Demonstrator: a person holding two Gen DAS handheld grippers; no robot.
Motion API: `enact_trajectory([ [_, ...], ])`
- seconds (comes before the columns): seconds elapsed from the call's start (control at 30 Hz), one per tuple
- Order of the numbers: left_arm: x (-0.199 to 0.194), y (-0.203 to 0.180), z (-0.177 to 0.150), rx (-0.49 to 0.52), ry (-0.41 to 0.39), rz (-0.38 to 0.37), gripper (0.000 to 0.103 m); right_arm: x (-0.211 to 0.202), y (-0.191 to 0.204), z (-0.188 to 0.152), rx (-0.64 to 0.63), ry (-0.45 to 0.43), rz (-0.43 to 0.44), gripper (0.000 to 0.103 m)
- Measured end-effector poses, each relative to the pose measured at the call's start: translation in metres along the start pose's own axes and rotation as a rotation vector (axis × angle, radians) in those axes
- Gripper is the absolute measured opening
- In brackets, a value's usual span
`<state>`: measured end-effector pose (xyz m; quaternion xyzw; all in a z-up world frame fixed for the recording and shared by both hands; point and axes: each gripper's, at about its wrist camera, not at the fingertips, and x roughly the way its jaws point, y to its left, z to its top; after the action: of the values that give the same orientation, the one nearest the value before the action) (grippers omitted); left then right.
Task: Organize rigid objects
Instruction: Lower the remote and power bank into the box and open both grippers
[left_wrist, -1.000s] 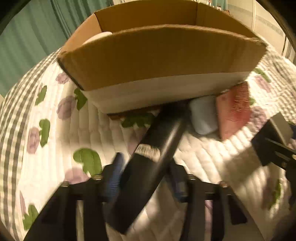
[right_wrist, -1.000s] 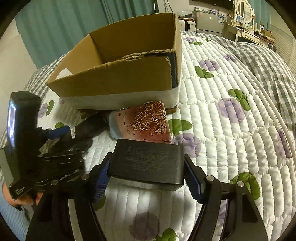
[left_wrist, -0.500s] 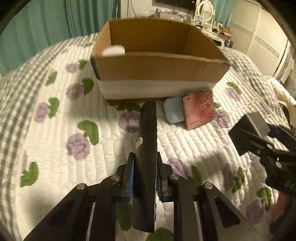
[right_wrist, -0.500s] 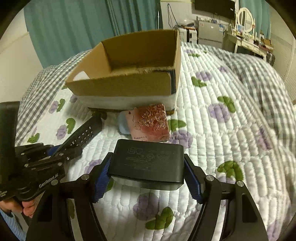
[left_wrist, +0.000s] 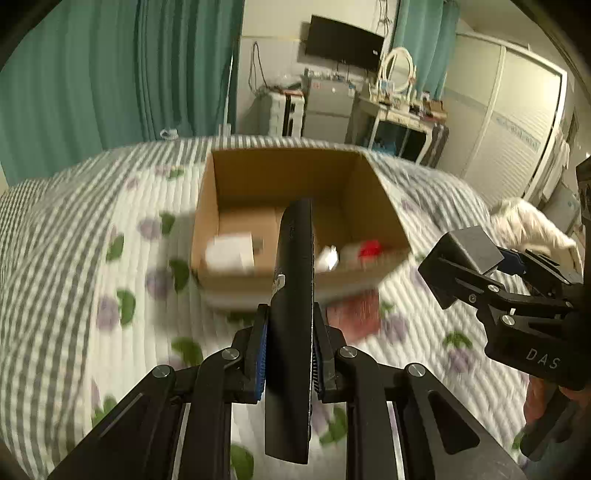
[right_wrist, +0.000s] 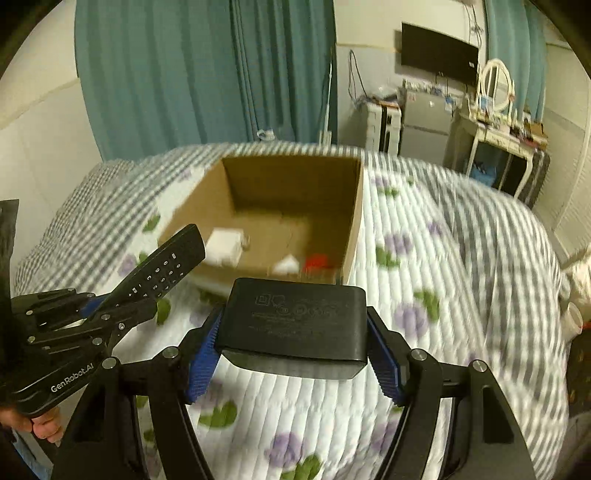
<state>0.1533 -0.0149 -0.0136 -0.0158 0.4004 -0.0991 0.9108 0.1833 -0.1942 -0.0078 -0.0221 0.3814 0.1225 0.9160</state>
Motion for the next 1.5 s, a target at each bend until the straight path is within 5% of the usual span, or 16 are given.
enact_trajectory([
  [0.37, 0.066, 0.008, 0.078, -0.031, -0.046, 0.036, 0.019, 0.037, -0.015, 0.074, -0.045, -0.05, -0.009, 0.069],
  [0.77, 0.132, 0.009, 0.066, -0.042, 0.034, 0.031, 0.022, 0.085, -0.03, 0.084, -0.056, -0.024, 0.004, 0.069],
  [0.83, 0.133, 0.007, 0.066, -0.031, 0.043, 0.04, 0.023, 0.086, -0.03, 0.082, -0.055, -0.022, 0.004, 0.069],
  [0.97, 0.118, 0.008, 0.069, -0.036, 0.003, 0.055, 0.051, 0.087, -0.031, 0.083, -0.05, -0.024, 0.0, 0.069],
  [1.27, 0.077, 0.032, 0.081, -0.054, -0.073, 0.115, 0.051, 0.102, -0.028, 0.098, -0.033, -0.011, 0.018, 0.069],
  [1.5, 0.068, 0.048, 0.074, -0.055, -0.097, 0.172, 0.063, 0.139, -0.015, 0.101, -0.063, 0.024, -0.008, 0.068],
])
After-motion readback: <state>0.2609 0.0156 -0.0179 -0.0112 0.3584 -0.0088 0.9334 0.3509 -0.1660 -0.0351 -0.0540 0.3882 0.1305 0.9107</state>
